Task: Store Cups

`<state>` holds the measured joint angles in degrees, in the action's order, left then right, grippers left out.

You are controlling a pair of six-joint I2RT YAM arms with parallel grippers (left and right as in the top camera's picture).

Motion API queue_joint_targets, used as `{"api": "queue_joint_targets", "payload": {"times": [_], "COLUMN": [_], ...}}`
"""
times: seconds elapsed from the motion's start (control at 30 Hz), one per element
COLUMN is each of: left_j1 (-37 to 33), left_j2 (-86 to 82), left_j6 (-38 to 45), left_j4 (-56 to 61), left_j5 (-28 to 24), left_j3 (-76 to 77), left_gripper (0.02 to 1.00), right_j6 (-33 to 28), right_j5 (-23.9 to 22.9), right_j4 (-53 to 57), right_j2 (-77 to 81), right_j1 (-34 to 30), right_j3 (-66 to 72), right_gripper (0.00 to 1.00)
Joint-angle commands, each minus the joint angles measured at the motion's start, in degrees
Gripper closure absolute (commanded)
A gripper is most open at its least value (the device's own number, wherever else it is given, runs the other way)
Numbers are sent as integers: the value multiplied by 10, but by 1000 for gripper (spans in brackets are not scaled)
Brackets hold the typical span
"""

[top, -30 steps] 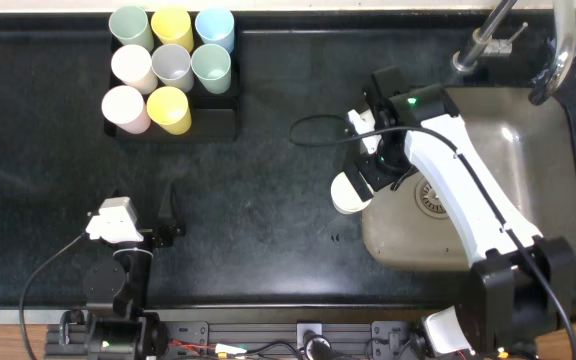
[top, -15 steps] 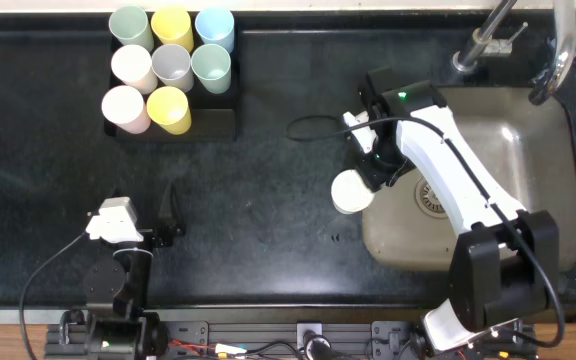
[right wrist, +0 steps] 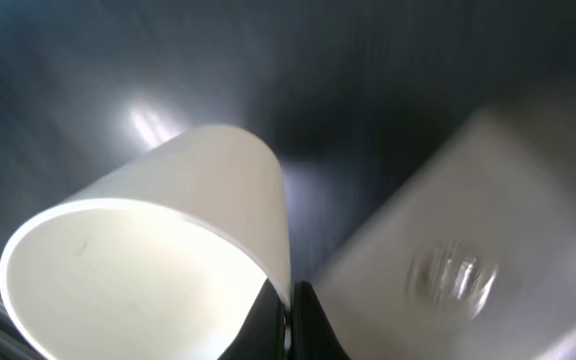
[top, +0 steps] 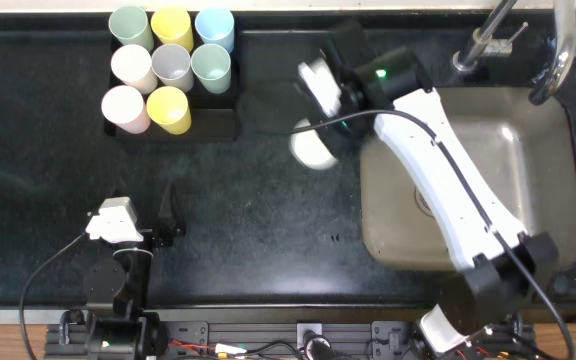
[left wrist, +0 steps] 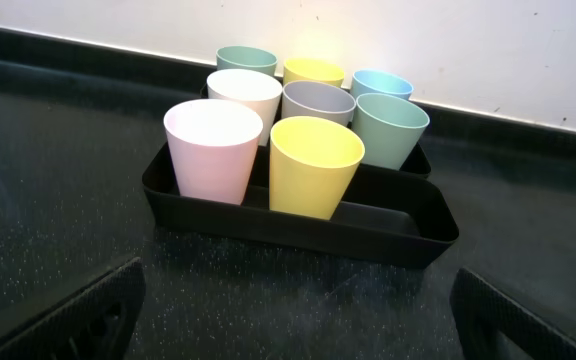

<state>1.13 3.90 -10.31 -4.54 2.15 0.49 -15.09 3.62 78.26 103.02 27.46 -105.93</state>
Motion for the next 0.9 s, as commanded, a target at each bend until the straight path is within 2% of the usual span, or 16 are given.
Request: {"api": "queue_joint_targets", "payload": {"times": [0.03,0.2,0.33,0.53,0.9], "left_j1": [1,1,1,1,1], "left_j2": [-4,-4,-4,-4,-4], "left_j6": [9,9,9,9,9], "left_j4": [-1,-1,-1,-2,-1], "left_j5": [0,0,0,0,0], "left_j3": [0,0,0,0,0], "left_gripper": [18,20,20,18,18], "right_j6": [68,95,98,75,74], "right_j5": [-4,-7,-20,-16,-17], "right_j4": [-7,8,73,143,103], "right_j2": [19,121,220,316,322], "right_j1": [40,76,102,130,131], "right_j3": [-192,-352,-419,-423,-423], "right_gripper": [958,956,956,958,958]}}
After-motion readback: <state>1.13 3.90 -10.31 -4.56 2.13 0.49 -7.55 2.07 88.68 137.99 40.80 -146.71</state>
